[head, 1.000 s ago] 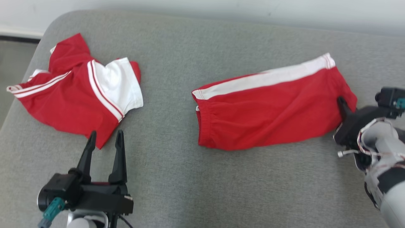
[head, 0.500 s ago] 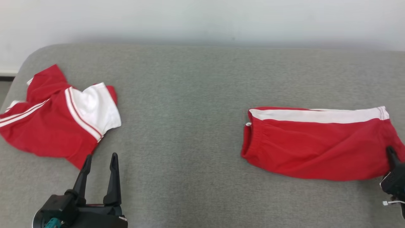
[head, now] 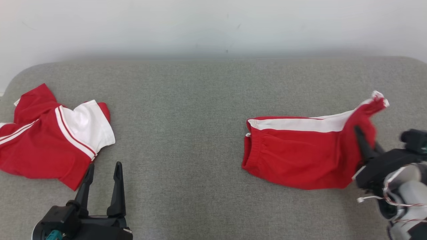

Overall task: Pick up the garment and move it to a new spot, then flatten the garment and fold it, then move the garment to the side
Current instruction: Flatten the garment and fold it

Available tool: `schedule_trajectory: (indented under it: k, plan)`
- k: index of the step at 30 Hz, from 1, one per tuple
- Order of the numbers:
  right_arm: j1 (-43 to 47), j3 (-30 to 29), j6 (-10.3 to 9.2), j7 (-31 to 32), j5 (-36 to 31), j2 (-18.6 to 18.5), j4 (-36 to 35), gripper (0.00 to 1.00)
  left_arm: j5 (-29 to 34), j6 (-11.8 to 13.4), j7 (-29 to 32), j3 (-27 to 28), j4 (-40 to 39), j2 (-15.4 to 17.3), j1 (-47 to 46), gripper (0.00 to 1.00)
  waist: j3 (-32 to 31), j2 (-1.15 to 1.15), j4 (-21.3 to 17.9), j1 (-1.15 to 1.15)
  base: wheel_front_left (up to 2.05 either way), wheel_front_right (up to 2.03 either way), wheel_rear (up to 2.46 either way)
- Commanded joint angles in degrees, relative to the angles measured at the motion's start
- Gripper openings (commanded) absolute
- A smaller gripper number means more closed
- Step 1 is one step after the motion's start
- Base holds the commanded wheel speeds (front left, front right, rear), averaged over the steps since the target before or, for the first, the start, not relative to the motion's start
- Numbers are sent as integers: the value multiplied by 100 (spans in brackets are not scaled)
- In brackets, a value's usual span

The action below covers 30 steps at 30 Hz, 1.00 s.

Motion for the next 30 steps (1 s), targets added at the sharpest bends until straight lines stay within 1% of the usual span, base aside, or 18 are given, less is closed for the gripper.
schedule_trajectory:
  k: [1, 6, 9, 14, 18, 25, 26, 27, 28, 30]
  plan:
    - [82, 63, 3, 43, -53, 80, -111, 0, 8, 7, -18, -7, 14, 17, 38, 100, -35, 0, 37, 0, 0, 0, 0]
    - [227, 233, 3, 258, -248, 358, -688, 0, 7, 7, -18, -29, 20, -28, 50, 100, -90, 0, 183, 0, 0, 0, 0]
    - [279, 299, 3, 400, -355, 567, -837, 0, -4, 7, -18, -35, 50, -31, 51, 100, -93, 0, 277, 0, 0, 0, 0]
    - [327, 293, 3, 550, -608, 946, -776, 0, -15, 7, -18, -93, 88, -52, -29, 100, -85, 0, 491, 0, 0, 0, 0]
    - [420, 338, 3, 585, -797, 1154, -687, 0, -5, 7, -18, -178, 120, -75, -108, 100, -49, 0, 646, 0, 0, 0, 0]
    - [539, 361, 3, 544, -1040, 1320, -480, 0, -1, 7, -18, -208, 155, -99, -147, 100, 1, 0, 721, 0, 0, 0, 0]
    - [557, 365, 3, 544, -1063, 1345, -445, 5, 3, 7, -18, -203, 155, -104, -142, 100, 5, 0, 713, 0, 0, 0, 0]
    - [567, 377, 3, 524, -1084, 1361, -433, 39, 6, 7, -18, -191, 154, -106, -133, 100, 7, 0, 700, 0, 0, 0, 0]
    - [571, 383, 3, 500, -1078, 1375, -439, 100, 9, 7, -18, -179, 150, -105, -121, 100, 9, 0, 684, 0, 0, 0, 0]
    - [575, 383, 3, 409, -1049, 1366, -488, 100, 15, 7, -18, -141, 142, -102, -95, 100, 7, 0, 637, 0, 0, 0, 0]
